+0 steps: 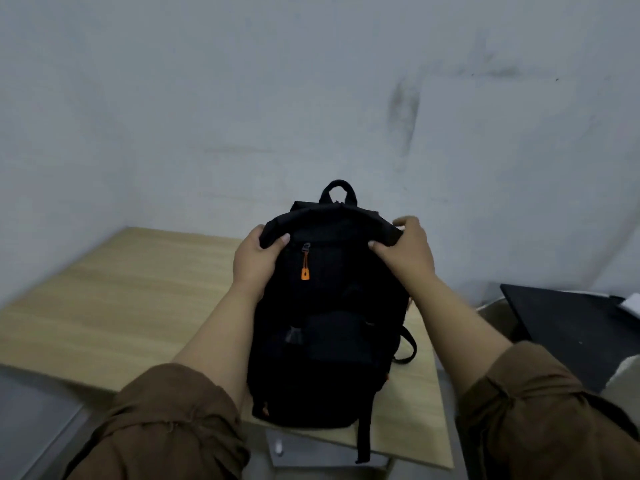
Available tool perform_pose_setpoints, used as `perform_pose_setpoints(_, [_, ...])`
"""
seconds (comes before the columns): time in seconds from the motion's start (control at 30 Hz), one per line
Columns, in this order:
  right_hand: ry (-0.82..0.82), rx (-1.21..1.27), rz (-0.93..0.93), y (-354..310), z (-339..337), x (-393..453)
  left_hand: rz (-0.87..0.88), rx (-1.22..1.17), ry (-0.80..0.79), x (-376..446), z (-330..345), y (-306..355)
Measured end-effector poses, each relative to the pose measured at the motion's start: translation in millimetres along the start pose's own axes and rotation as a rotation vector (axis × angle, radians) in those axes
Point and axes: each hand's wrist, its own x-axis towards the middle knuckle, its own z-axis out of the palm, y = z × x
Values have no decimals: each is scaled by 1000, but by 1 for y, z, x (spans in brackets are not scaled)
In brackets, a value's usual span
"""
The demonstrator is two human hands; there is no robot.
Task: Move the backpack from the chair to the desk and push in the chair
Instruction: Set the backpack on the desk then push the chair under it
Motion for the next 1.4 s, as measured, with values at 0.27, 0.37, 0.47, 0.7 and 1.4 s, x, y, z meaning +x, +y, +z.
perform_pose_setpoints(0.27, [-53,301,239,70,63,32,-171,-57,-72,76,16,-33])
perform_pose_setpoints(0.37, [-17,254,231,72,79,67,-243,-133,-12,102,25,-51])
perform_pose_setpoints(0.47, [-1,222,261,81,97,103,-297,-63,-17,119,30,-85])
perform_pose_setpoints(0.7, [11,164,431,109,132,175,-231,599,-179,149,61,-187])
perform_pose_setpoints(1.4, [-127,-77,571,191,155,216,-531,579,-444,213,156,-249])
